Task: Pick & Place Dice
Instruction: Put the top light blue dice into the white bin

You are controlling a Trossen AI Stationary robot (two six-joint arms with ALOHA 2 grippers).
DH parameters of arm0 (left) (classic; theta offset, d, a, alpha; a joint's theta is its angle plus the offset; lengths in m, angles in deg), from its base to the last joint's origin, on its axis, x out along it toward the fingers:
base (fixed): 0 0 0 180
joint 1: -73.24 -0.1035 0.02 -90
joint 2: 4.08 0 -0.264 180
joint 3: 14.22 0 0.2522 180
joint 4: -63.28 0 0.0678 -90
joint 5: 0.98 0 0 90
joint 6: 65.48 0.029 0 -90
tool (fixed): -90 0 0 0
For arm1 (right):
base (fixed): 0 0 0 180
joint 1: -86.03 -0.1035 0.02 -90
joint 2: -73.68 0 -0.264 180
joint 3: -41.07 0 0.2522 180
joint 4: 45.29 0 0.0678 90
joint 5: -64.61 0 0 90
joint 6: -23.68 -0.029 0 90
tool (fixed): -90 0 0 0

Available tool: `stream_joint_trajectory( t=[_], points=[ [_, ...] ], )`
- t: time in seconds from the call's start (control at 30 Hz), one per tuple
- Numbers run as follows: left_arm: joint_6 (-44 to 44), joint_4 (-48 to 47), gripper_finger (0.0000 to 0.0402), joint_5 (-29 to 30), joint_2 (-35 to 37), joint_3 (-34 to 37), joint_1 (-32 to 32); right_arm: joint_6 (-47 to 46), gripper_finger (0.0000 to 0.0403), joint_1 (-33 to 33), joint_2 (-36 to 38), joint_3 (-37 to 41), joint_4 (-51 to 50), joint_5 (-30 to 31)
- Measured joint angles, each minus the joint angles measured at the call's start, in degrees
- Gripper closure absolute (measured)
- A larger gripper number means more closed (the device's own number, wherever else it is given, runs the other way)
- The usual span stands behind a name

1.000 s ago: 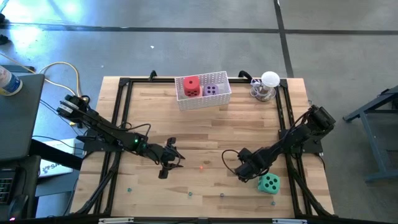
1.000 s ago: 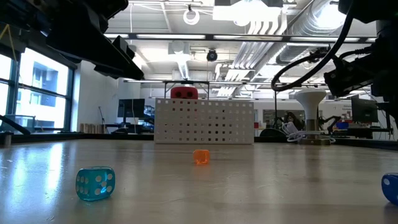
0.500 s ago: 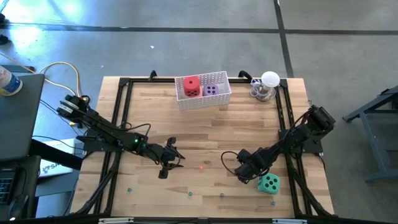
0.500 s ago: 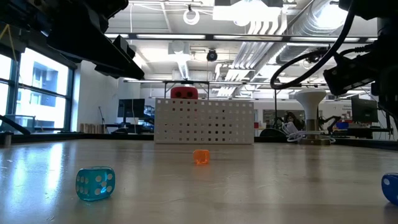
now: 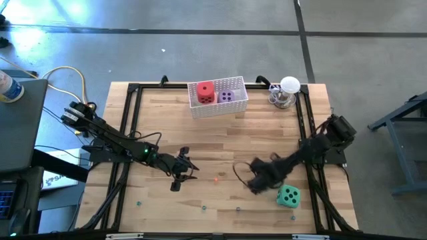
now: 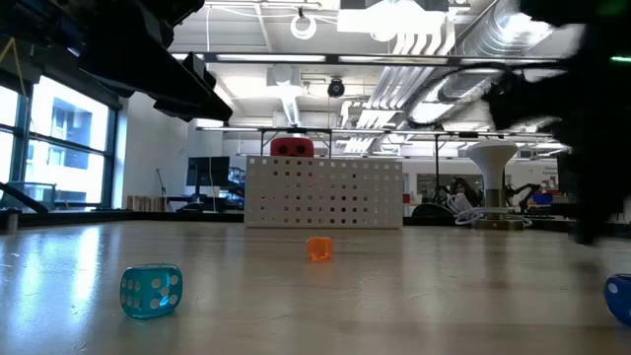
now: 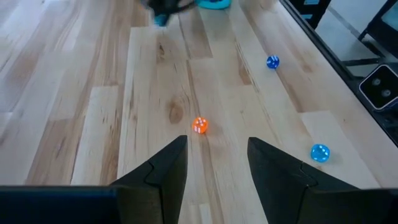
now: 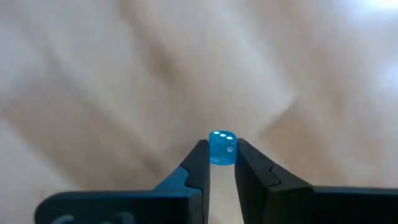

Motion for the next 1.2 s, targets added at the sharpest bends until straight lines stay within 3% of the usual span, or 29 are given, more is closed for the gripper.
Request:
stream_joint_trajectory(
  t=[0.37, 0.67, 0.77, 0.9, 1.2],
  points=[
    [0.05, 0.02, 0.0238, -0.02, 0.00, 0.00, -0.07, 24.13, 0.0365, 14.57, 0.33, -16.03, -12.43, 20.69],
    [-2.71, -0.26, 0.0238, -1.13, 0.00, 0.00, 0.80, 44.73, 0.0365, 33.17, 0.42, -25.36, -13.09, 26.85],
    [-4.00, -0.44, 0.0238, -1.14, 0.00, 0.00, 1.59, 50.87, 0.0365, 40.46, 0.46, -25.89, -9.15, 24.41],
    [-5.21, -0.56, 0.0238, -1.11, 0.00, 0.00, 2.66, 57.47, 0.0365, 48.57, 0.46, -25.88, -2.46, 15.76],
    [-7.83, -0.68, 0.0238, -1.00, 0.00, 0.00, 3.69, 60.43, 0.0359, 55.82, 0.53, -25.64, 3.90, 2.07]
  ],
)
